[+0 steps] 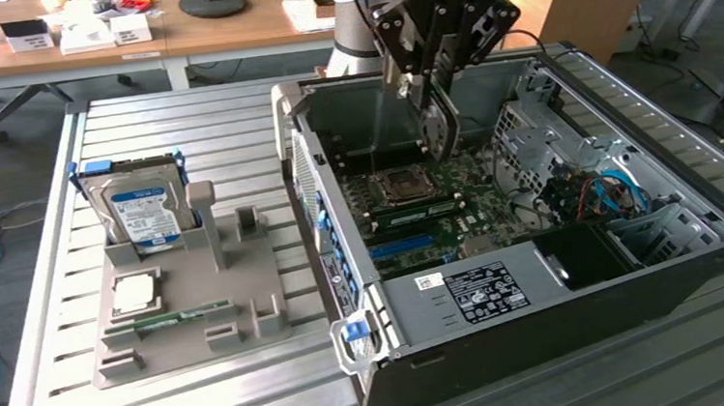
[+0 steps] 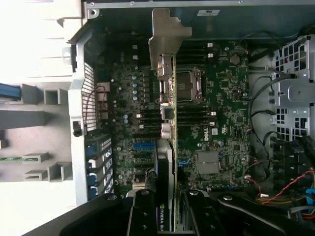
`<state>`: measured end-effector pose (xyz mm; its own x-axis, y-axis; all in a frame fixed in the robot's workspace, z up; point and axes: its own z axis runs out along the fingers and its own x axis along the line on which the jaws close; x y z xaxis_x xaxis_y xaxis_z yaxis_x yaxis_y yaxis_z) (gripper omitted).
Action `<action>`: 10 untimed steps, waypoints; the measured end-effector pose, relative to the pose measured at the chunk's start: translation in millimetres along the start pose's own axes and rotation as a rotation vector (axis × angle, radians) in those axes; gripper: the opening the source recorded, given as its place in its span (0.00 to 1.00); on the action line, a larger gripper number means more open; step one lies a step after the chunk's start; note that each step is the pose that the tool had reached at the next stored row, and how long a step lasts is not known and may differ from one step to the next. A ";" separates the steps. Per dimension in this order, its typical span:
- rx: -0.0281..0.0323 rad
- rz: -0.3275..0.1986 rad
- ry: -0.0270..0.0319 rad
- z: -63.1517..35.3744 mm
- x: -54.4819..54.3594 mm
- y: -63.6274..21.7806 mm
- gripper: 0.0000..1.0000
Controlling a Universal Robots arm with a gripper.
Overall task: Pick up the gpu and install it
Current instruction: 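Pick up the gpu and move the gpu toward the slot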
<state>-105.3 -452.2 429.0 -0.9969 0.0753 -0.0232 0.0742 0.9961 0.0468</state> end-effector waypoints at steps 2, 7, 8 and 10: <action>0.0000 0.000 0.0000 0.1 -4.5 0.3 0.27; -0.0001 0.000 0.0000 0.5 -16.1 1.2 0.27; -0.0001 0.000 0.0000 0.5 -18.6 1.4 0.27; -0.0001 0.000 0.0000 0.7 -23.4 1.8 0.27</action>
<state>-81.8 -452.2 428.9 -0.9969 0.0754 -0.0231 0.0742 0.9961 0.0468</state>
